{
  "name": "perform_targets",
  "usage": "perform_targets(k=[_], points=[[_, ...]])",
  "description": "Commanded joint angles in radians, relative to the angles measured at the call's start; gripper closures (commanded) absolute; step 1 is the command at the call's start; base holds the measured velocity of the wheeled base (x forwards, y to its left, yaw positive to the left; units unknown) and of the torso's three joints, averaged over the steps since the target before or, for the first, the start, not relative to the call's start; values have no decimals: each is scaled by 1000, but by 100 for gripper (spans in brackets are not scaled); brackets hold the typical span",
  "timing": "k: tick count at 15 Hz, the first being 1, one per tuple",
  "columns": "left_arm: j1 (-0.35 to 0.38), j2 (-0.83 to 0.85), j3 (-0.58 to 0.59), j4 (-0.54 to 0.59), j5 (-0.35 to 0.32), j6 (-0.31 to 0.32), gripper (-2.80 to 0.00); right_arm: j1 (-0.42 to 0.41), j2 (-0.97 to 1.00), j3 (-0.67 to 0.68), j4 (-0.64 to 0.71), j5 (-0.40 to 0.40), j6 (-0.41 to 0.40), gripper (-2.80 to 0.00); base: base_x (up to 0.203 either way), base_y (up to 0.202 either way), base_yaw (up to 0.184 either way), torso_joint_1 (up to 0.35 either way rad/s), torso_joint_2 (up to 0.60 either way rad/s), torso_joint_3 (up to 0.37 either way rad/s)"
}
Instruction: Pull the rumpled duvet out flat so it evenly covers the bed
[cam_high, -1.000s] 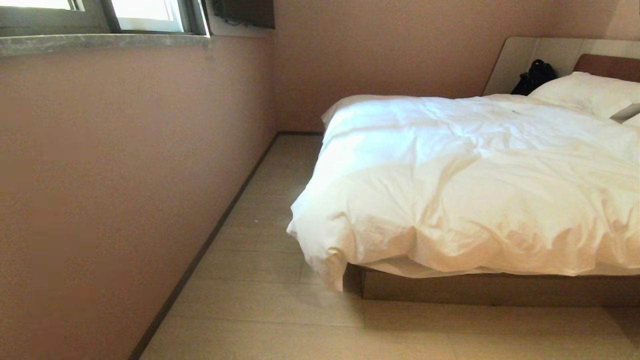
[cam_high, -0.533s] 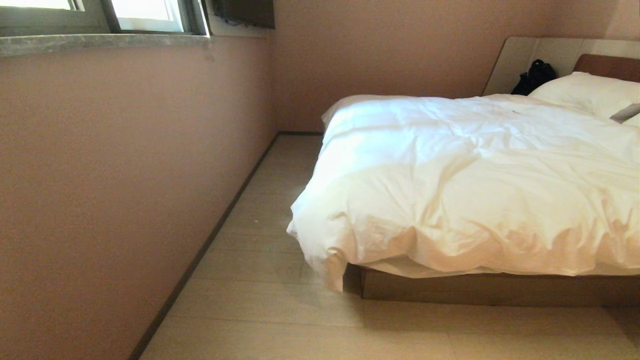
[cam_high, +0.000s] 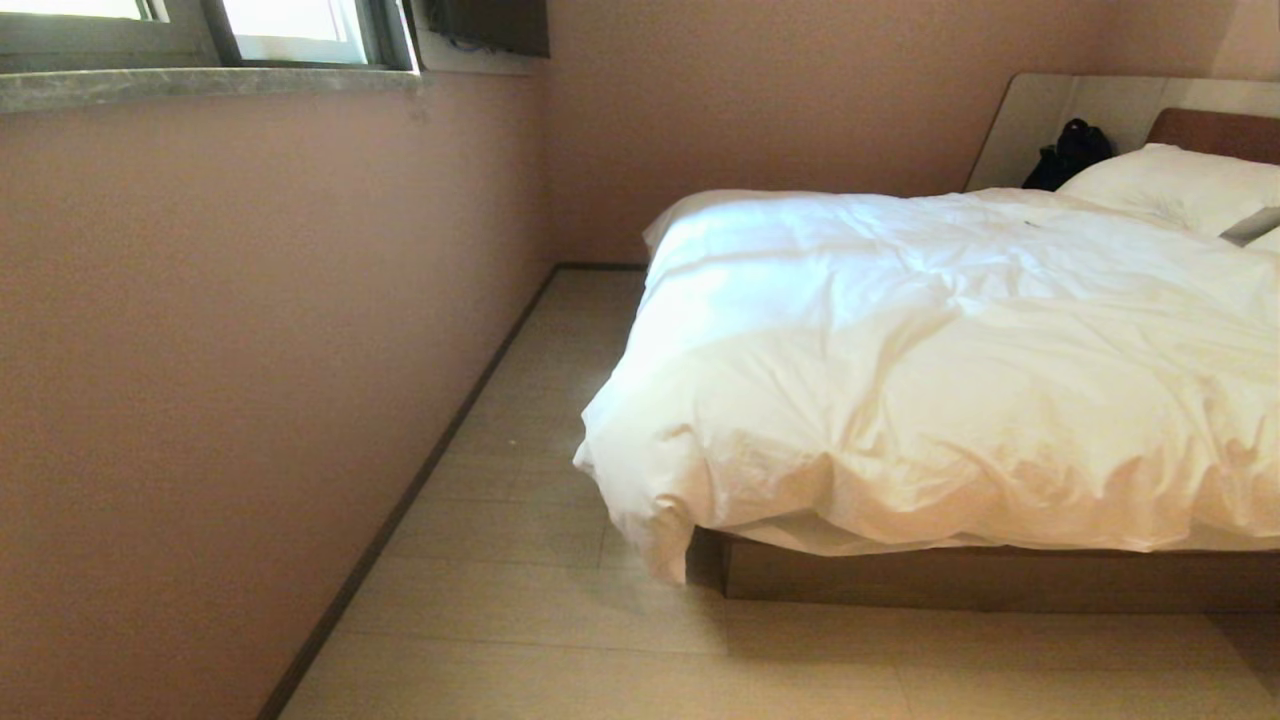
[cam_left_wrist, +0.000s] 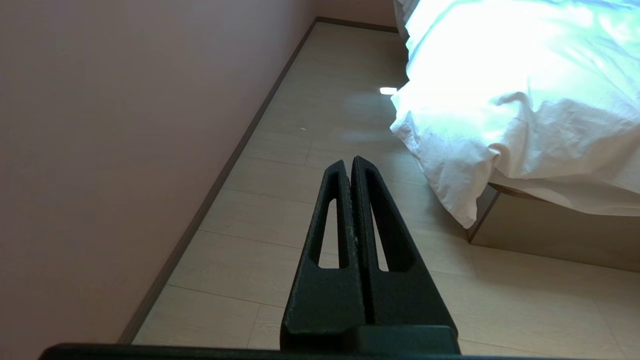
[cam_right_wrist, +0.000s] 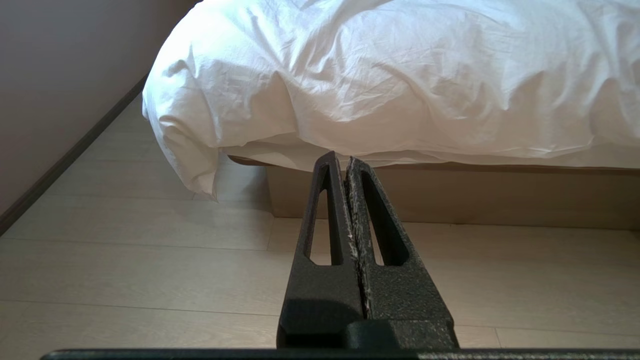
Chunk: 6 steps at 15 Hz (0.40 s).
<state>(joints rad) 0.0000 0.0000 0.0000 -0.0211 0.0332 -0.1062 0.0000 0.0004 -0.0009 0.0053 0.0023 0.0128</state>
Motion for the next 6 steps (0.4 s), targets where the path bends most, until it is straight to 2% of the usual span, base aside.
perform_targets(k=[1,6], points=[[0,0,0,0,1,-1,0,0,0,0,0,-1,1,0,0,0,0,0,0,0],[0,0,0,0,1,-1,0,0,0,-1,1,-1,1,0,0,0,0,0,0,0]])
